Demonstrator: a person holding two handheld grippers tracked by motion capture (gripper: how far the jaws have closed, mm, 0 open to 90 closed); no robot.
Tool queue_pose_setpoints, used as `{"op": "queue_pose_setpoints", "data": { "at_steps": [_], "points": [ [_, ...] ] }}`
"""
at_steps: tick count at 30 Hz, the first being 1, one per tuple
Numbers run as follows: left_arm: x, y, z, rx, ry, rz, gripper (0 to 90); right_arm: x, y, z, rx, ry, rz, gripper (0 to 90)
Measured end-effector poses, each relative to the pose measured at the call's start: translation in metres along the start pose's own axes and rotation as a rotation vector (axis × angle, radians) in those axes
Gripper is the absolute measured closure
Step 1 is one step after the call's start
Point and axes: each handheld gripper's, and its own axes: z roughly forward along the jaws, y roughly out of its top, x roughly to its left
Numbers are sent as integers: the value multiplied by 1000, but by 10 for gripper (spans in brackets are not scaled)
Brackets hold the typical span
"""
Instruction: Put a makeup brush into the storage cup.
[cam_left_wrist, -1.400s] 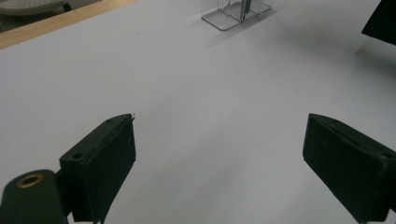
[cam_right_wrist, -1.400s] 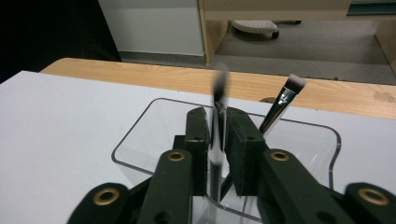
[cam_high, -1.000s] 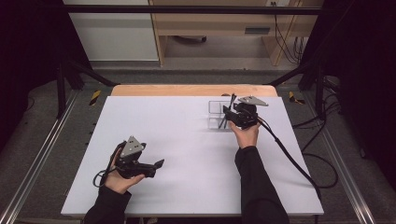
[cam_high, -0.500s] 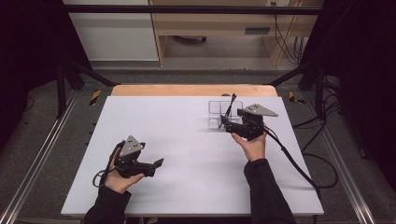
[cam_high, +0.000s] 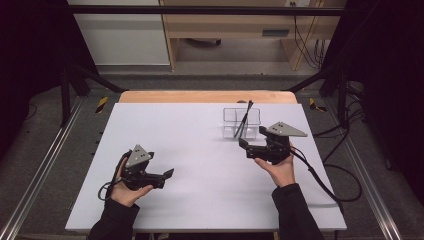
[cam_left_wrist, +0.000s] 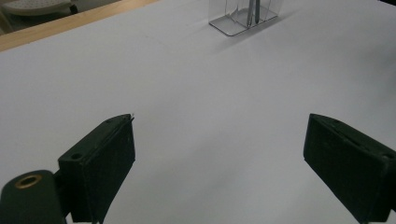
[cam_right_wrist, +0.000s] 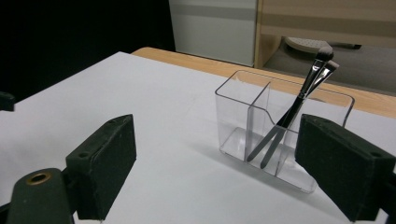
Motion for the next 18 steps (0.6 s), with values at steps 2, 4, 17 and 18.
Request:
{"op": "queue_pose_setpoints", "data": {
  "at_steps": [2, 4, 17, 18],
  "points": [
    [0, 0, 0, -1, 1, -1, 81, 1, -2, -4, 2, 9, -6, 122],
    [1, 0, -1, -4, 0, -1, 81, 1, -4, -7, 8, 10, -5, 115],
    [3, -1, -3, -16, 2, -7, 82, 1, -28, -24, 43, 41, -17, 95],
    [3, -2, -3, -16, 2, -7, 82, 1, -30, -24, 46, 44, -17, 95]
  ]
}}
